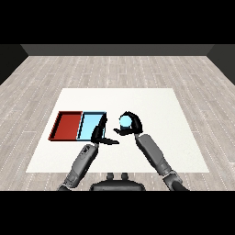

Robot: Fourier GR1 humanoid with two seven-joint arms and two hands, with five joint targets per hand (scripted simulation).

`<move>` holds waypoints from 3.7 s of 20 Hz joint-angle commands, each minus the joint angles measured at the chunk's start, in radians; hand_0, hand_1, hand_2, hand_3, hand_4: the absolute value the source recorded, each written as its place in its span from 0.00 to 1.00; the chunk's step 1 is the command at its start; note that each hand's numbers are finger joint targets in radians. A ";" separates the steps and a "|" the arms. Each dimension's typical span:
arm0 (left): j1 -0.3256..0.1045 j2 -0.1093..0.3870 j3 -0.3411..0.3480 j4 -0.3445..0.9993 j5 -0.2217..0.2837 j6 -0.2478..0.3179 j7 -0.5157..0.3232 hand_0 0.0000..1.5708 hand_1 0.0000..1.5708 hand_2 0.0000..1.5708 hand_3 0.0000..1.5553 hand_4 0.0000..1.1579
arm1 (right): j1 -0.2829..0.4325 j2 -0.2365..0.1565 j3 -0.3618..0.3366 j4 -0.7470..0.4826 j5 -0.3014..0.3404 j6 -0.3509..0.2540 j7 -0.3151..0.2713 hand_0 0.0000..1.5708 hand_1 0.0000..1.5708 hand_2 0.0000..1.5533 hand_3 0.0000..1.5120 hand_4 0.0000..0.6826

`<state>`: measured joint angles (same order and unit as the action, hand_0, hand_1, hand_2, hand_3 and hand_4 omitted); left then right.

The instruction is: Pick the blue can and put it in the blue box

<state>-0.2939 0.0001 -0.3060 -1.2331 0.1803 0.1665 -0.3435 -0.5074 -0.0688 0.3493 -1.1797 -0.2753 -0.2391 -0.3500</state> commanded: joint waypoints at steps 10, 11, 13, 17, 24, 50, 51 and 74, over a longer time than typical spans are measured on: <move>-0.118 0.000 -0.122 0.172 0.111 0.089 -0.045 0.00 0.00 0.00 0.00 0.00 | 0.088 0.068 0.001 -0.128 0.097 0.035 0.053 0.89 0.89 0.94 0.94 1.00; -0.138 0.000 -0.114 0.140 0.100 0.093 0.025 0.00 0.00 0.00 0.00 0.00 | -0.051 0.068 -0.033 -0.049 0.060 0.028 0.094 0.89 0.89 0.94 0.94 1.00; -0.123 0.000 -0.231 0.178 0.180 0.195 -0.048 0.00 0.00 0.00 0.00 0.00 | 0.055 0.068 0.003 -0.082 0.081 0.051 0.038 0.89 0.89 0.93 0.93 0.98; -0.147 0.000 -0.211 0.187 0.209 0.140 -0.075 0.00 0.00 0.00 0.00 0.00 | 0.101 0.069 0.085 -0.163 0.096 -0.033 0.059 0.89 0.89 0.92 0.92 0.96; -0.165 0.000 -0.181 0.249 0.180 0.115 -0.093 0.00 0.00 0.00 0.00 0.00 | 0.023 0.069 0.113 -0.106 0.065 -0.027 0.062 0.91 0.91 0.92 0.92 0.91; -0.233 0.002 -0.238 0.294 0.087 0.386 -0.085 0.52 0.52 0.54 0.46 0.59 | -0.066 0.068 0.293 -0.037 -0.065 -0.130 0.010 0.92 0.92 0.94 0.92 0.88; -0.228 0.002 -0.301 0.234 0.095 0.444 -0.049 0.49 0.49 0.52 0.44 0.58 | -0.137 0.067 0.292 0.014 -0.112 -0.151 -0.005 0.91 0.91 0.93 0.92 0.89; -0.172 0.000 -0.164 0.221 0.102 0.306 -0.012 1.00 1.00 0.98 0.95 0.98 | -0.079 0.069 0.208 0.030 -0.144 -0.070 -0.034 0.00 0.00 0.00 0.00 0.00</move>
<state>-0.4455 0.0058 -0.4974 -0.9897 0.3184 0.4610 -0.4047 -0.5557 -0.0043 0.5569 -1.2279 -0.3782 -0.3180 -0.3170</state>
